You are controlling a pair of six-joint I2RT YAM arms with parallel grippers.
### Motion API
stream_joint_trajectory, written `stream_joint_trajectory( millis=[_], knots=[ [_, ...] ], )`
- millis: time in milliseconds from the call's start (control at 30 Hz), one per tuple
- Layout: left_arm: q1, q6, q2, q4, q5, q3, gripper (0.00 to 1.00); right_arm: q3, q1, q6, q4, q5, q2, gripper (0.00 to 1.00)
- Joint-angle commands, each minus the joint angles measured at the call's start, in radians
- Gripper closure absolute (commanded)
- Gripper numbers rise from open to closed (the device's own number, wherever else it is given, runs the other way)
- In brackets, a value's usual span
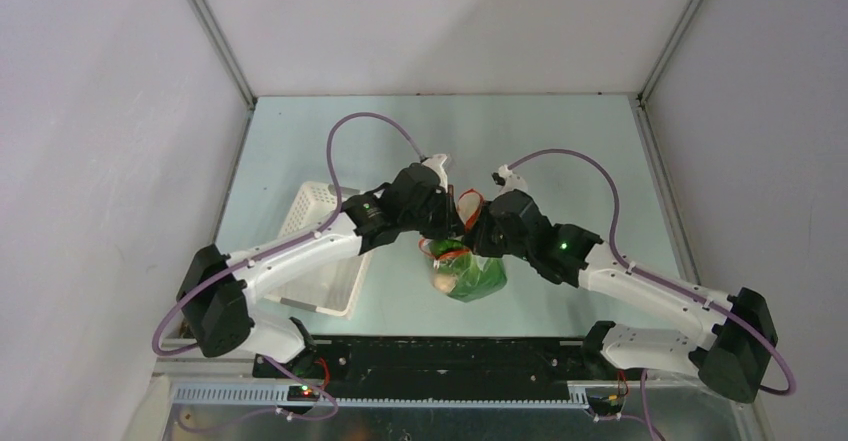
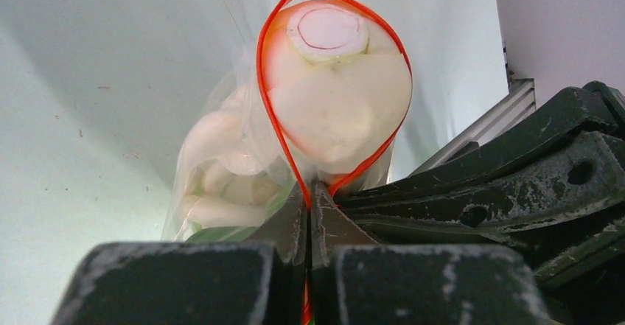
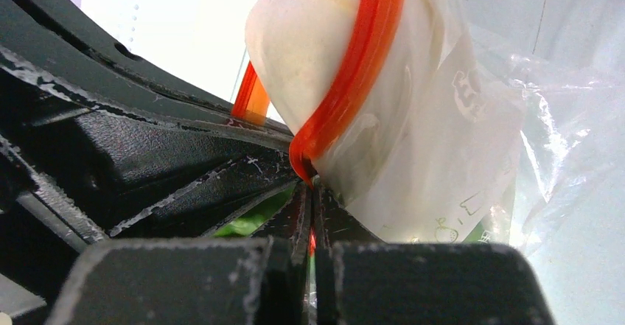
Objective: Place the food in the zip-top bag and seal the zipper
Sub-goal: Adjust the zipper food storage bag at the center of the board.
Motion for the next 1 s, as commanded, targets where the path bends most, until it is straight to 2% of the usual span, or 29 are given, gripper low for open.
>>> stream_joint_trajectory(
  millis=[0, 100, 267, 367, 467, 567, 633, 700, 733, 767, 800, 900, 933, 967],
  knots=[
    [-0.057, -0.044, 0.018, 0.038, 0.104, 0.044, 1.00, -0.043, -0.017, 0.003, 0.002, 0.055, 0.019, 1.00],
    [-0.056, -0.025, 0.000, 0.033, 0.109, 0.075, 1.00, -0.029, -0.027, -0.018, 0.028, 0.004, -0.046, 1.00],
    [-0.055, 0.041, -0.073, -0.012, 0.048, 0.150, 1.00, 0.001, -0.033, -0.033, 0.121, -0.164, -0.218, 1.00],
    [-0.053, 0.060, -0.105, -0.028, -0.006, 0.169, 1.00, 0.001, -0.033, -0.006, 0.147, -0.202, -0.304, 1.00],
    [-0.052, 0.094, -0.117, -0.090, -0.063, 0.199, 1.00, -0.006, -0.033, 0.020, 0.162, -0.231, -0.336, 1.00],
    [-0.050, 0.118, -0.121, -0.090, -0.041, 0.203, 1.00, -0.025, -0.031, 0.065, 0.199, -0.254, -0.346, 1.00],
    [-0.050, 0.130, -0.121, -0.082, -0.026, 0.203, 0.93, -0.047, -0.028, 0.089, 0.233, -0.243, -0.348, 1.00],
    [-0.048, 0.139, -0.121, -0.080, -0.030, 0.200, 0.81, -0.054, -0.027, 0.102, 0.248, -0.214, -0.352, 1.00],
    [-0.047, 0.143, -0.123, -0.078, -0.035, 0.194, 0.72, -0.054, -0.027, 0.110, 0.245, -0.184, -0.355, 1.00],
    [-0.042, 0.146, -0.126, -0.076, -0.038, 0.191, 0.68, -0.055, -0.028, 0.113, 0.236, -0.172, -0.356, 1.00],
    [-0.039, 0.146, -0.129, -0.075, -0.039, 0.181, 0.59, -0.056, -0.027, 0.116, 0.231, -0.137, -0.361, 1.00],
    [-0.015, 0.146, -0.156, -0.071, -0.043, 0.152, 0.43, -0.068, -0.027, 0.132, 0.209, -0.094, -0.371, 1.00],
    [-0.004, 0.145, -0.167, -0.075, -0.055, 0.141, 0.33, -0.072, -0.027, 0.143, 0.206, -0.080, -0.375, 1.00],
    [0.000, 0.144, -0.192, -0.077, -0.062, 0.132, 0.28, -0.083, -0.026, 0.149, 0.202, -0.076, -0.378, 1.00]
  ],
)
